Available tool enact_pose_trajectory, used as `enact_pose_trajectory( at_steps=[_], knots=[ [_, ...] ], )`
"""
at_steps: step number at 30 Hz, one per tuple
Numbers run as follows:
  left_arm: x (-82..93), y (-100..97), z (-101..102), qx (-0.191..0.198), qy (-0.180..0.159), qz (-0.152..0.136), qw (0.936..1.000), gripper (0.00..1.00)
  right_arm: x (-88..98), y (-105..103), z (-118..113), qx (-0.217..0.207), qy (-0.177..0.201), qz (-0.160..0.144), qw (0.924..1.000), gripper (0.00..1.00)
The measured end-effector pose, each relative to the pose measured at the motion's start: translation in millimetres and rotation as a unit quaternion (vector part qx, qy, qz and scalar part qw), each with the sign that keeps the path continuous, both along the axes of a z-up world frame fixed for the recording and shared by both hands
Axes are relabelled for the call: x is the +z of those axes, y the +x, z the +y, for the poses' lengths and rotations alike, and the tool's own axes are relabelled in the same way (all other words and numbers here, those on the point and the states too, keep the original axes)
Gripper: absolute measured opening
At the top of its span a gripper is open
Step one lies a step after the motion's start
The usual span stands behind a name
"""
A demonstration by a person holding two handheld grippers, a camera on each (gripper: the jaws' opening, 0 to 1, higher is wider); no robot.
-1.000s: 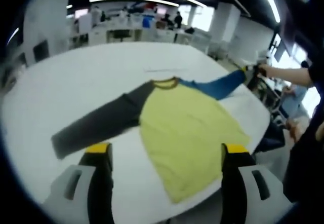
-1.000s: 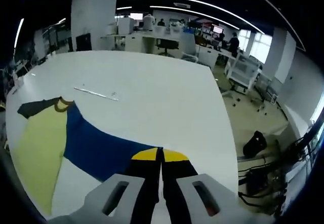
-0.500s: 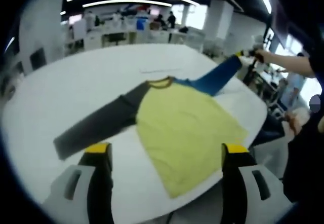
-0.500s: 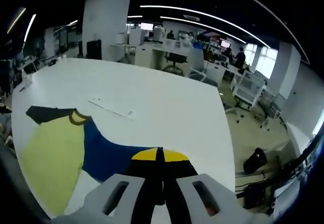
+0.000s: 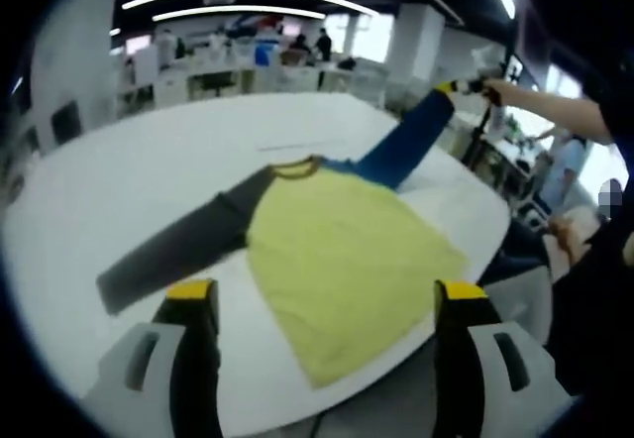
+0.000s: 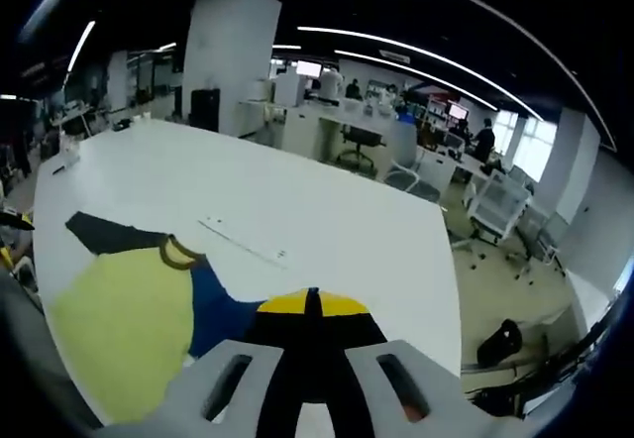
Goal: Fold the garment on the visible template until the final outline fits inside the template.
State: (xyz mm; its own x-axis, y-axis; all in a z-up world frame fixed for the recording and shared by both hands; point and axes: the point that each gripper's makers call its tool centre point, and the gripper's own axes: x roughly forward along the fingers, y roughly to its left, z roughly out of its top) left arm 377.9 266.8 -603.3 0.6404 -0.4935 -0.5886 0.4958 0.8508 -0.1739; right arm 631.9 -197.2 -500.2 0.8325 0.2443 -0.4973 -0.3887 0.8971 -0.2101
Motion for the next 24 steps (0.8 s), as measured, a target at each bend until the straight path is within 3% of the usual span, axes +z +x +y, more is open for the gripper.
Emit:
enact_pose_trajectory(
  at_steps=[4, 14, 17, 24],
  knots=[
    [7.4, -0.2, -4, -0.001, -0.005, -0.01, 0.9999, 0.86, 9.5, 7, 18, 0.013, 0.007, -0.003, 0.9999, 0.02],
    [14.0, -11.4, 2, -0.001, -0.011, -0.02, 0.9997, 0.86, 32.8, 10, 97, 0.069, 0.033, -0.016, 0.9969, 0.02],
    [15.0, -17.2, 6, 0.003, -0.013, -0.021, 0.9997, 0.86, 33.6, 5, 121, 0.089, 0.017, -0.02, 0.9957, 0.02],
    [14.9, -26.0, 18, 0.015, -0.014, -0.018, 0.9996, 0.86, 34.1, 11, 159, 0.109, 0.036, -0.013, 0.9933, 0.02]
  ],
)
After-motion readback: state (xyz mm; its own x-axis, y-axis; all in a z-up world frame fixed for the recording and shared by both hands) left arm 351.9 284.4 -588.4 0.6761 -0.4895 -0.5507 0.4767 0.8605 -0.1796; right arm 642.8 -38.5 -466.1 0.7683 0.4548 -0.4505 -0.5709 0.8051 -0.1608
